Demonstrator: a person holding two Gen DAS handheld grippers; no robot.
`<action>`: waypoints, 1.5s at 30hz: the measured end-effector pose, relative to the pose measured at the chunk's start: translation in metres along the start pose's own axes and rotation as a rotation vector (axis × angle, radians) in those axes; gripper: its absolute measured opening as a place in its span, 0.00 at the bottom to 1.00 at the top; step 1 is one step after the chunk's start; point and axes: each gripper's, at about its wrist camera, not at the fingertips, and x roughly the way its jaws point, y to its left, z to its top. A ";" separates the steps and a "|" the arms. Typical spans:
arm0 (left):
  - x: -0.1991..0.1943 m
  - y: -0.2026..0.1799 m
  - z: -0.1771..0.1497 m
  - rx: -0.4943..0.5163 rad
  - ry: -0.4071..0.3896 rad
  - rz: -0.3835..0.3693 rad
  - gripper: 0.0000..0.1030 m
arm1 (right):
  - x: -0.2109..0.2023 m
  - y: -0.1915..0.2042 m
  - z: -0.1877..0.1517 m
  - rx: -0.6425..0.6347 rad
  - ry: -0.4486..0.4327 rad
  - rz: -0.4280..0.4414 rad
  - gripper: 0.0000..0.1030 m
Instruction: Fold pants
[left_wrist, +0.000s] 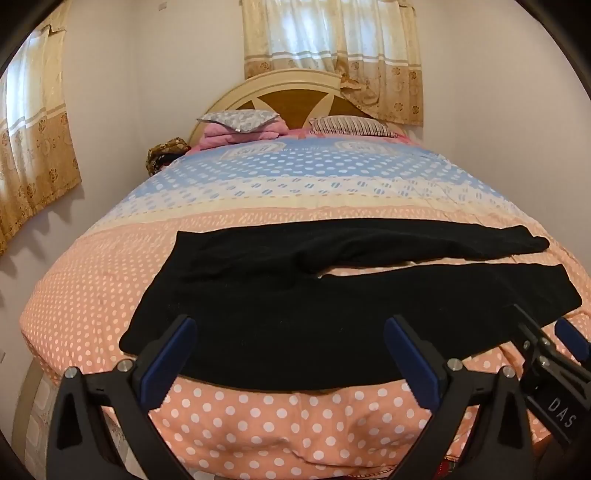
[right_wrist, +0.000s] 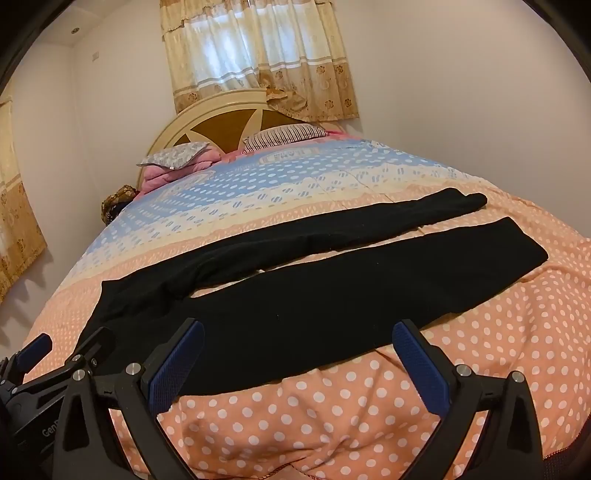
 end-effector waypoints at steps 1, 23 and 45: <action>0.001 -0.001 0.000 0.005 0.000 0.006 1.00 | 0.001 -0.002 0.001 0.001 -0.001 -0.003 0.99; 0.003 0.000 -0.005 0.020 0.006 0.024 1.00 | 0.003 -0.006 -0.004 0.026 0.006 -0.021 0.99; 0.007 0.001 -0.009 0.022 0.019 0.028 1.00 | 0.007 -0.008 -0.006 0.030 0.019 -0.020 0.99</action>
